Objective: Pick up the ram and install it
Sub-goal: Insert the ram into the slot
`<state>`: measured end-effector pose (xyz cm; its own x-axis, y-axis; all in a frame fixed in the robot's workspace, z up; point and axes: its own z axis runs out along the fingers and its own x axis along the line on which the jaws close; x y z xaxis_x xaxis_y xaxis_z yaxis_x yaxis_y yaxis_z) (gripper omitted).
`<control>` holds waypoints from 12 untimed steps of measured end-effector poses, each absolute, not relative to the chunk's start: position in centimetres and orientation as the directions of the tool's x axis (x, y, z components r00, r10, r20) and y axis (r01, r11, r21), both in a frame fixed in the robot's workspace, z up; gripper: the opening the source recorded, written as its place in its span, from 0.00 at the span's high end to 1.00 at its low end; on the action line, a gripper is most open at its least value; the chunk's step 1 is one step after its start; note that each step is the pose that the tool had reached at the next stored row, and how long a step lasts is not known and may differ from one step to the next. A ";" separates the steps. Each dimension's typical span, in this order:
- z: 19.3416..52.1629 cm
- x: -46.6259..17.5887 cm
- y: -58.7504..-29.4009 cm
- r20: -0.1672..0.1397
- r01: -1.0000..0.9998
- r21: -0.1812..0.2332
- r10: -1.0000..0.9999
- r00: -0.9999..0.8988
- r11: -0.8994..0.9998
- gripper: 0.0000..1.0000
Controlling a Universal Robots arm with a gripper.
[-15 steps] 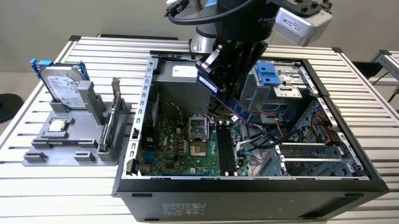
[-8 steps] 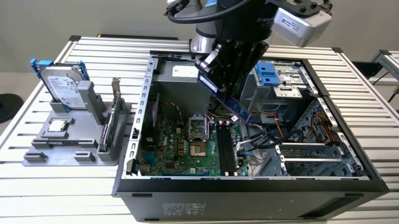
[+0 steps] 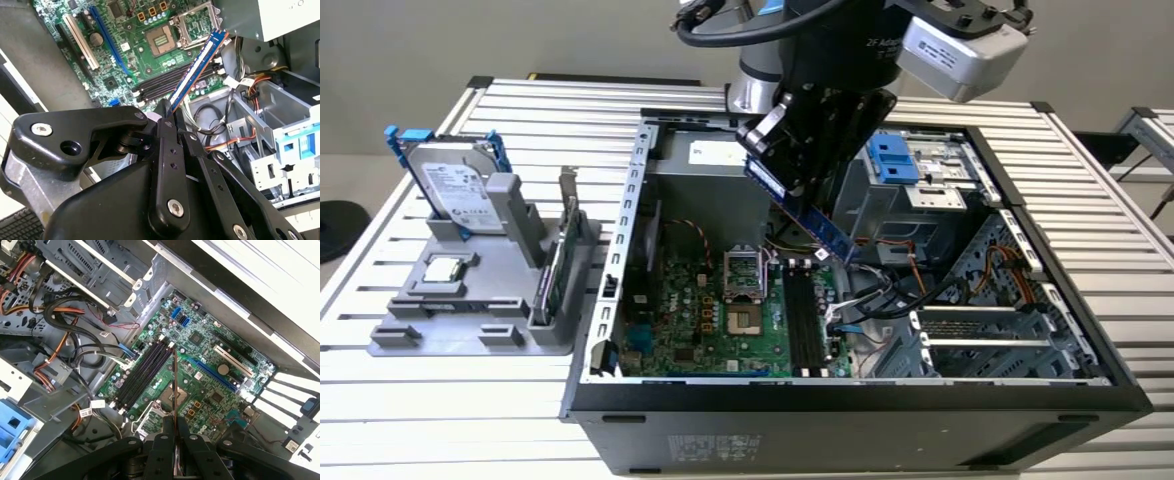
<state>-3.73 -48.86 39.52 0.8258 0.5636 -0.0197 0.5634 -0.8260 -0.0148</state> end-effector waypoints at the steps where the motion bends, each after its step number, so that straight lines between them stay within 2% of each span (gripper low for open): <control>1: 39.5 -3.7 -48.9 -0.020 0.559 -0.015 0.559 0.829 -0.829 1.00; 12: 39.5 -3.7 -48.9 -0.020 0.511 -0.015 0.512 0.859 -0.859 1.00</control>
